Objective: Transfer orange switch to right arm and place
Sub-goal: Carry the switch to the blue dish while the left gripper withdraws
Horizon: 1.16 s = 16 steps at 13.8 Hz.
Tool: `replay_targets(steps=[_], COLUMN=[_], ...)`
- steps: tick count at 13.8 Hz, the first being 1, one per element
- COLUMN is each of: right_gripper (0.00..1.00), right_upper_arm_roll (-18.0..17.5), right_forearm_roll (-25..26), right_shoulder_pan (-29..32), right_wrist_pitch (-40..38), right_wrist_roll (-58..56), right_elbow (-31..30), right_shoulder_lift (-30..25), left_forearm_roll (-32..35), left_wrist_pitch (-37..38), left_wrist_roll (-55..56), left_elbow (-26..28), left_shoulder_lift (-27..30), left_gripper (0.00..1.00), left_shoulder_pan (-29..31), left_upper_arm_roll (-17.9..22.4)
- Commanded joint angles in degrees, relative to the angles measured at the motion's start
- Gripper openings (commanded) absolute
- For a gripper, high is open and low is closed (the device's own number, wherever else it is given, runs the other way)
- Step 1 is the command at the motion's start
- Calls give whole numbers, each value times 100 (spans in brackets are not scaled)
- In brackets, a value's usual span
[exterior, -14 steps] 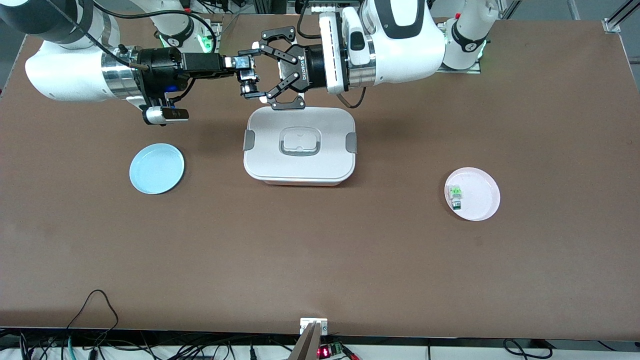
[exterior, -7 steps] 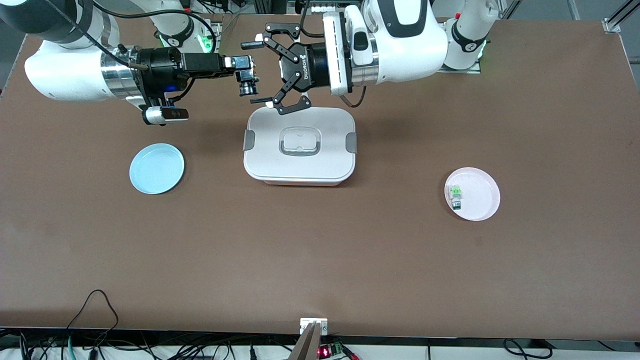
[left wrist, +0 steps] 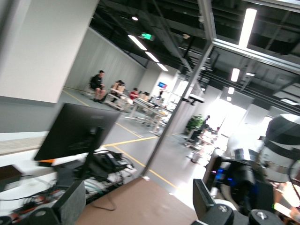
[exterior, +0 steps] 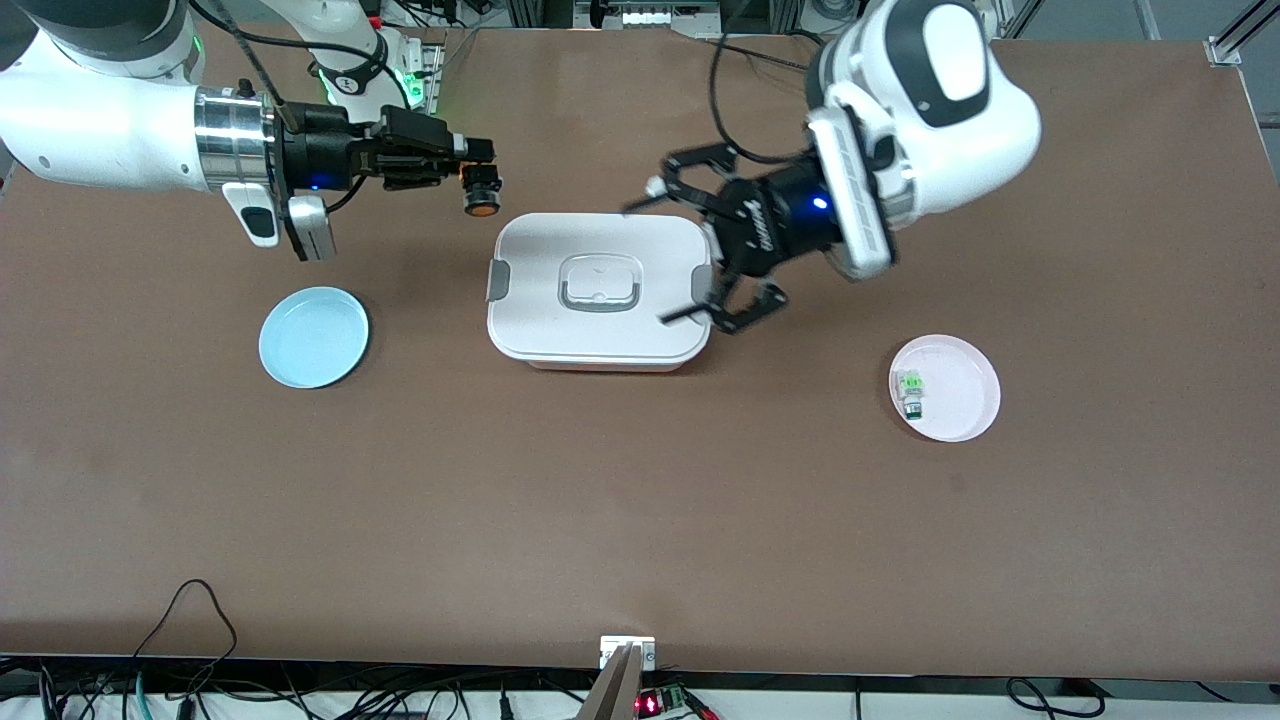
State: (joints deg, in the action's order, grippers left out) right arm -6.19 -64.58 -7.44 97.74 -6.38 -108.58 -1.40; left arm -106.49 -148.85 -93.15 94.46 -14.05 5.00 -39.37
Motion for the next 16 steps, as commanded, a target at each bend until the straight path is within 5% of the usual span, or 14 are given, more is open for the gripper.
replay_targets(steps=[1,4,9,14,16], right_gripper=[0,0,0,0,0], right_upper_arm_roll=[-22,-22,65,959,1277], right_forearm_roll=[1302,3193,5234,5597,5588], right_shoulder_pan=[163,190,339,357,357], right_wrist_pitch=[-299,-308,86,1982,2729], right_wrist_roll=[-1151,-2583,-4957,-7461,-8253], right_elbow=[284,425,225,-1075,-1349], right_shoulder_lift=[219,315,500,736,1061], left_forearm_roll=[-39,180,3173,6003,6482], left_wrist_pitch=[285,233,312,1198,1768], left_wrist_roll=[-107,-80,1769,4441,5068], left_elbow=[616,897,1039,951,907], left_shoulder_lift=[316,280,377,745,895], left_gripper=[100,100,100,100,100], left_shoulder_pan=[746,827,976,994,994], left_upper_arm_roll=[-18,543,1370,2064,2336])
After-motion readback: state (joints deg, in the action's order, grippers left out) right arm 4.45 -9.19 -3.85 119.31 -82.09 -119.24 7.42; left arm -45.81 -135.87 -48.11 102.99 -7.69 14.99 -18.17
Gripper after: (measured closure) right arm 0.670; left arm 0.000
